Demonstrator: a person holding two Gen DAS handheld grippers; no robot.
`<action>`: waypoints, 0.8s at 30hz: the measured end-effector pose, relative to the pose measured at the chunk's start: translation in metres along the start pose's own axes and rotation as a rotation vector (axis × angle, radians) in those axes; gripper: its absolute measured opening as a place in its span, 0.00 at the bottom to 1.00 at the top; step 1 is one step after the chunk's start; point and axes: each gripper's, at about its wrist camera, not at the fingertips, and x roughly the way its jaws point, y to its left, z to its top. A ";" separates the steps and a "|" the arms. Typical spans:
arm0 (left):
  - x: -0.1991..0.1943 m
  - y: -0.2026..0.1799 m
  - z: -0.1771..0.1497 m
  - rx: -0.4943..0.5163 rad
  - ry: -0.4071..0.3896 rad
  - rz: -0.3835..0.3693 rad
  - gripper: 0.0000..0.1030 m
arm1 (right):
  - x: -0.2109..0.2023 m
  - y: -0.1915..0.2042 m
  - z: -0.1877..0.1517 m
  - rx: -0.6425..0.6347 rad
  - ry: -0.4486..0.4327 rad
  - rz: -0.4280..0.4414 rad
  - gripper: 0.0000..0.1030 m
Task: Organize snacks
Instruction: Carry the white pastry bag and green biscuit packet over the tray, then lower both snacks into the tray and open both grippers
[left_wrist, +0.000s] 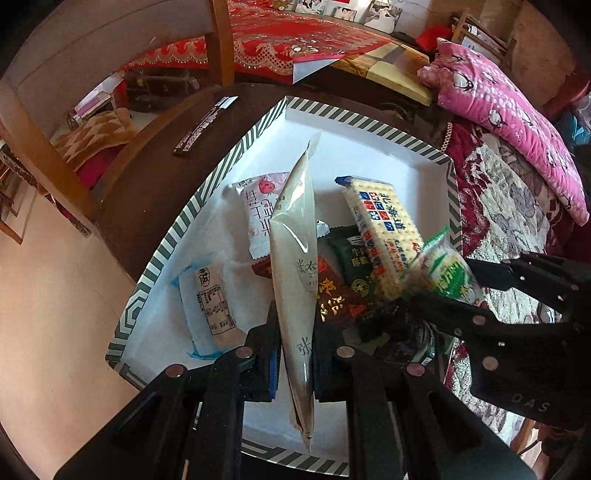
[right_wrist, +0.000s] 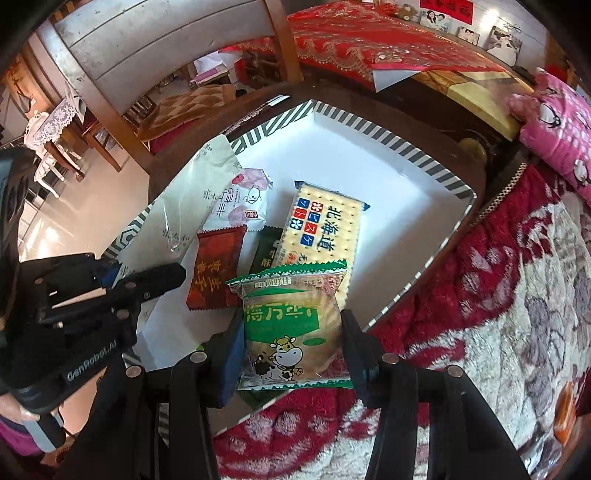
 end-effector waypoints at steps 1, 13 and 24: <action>0.001 0.000 0.000 -0.001 0.001 0.000 0.12 | 0.002 0.000 0.002 0.001 0.001 0.001 0.51; 0.012 0.005 -0.001 -0.012 0.026 0.029 0.13 | 0.022 0.010 0.022 0.001 -0.001 0.019 0.52; -0.007 -0.002 -0.001 0.005 -0.040 0.070 0.50 | -0.006 -0.001 0.012 0.057 -0.051 0.051 0.60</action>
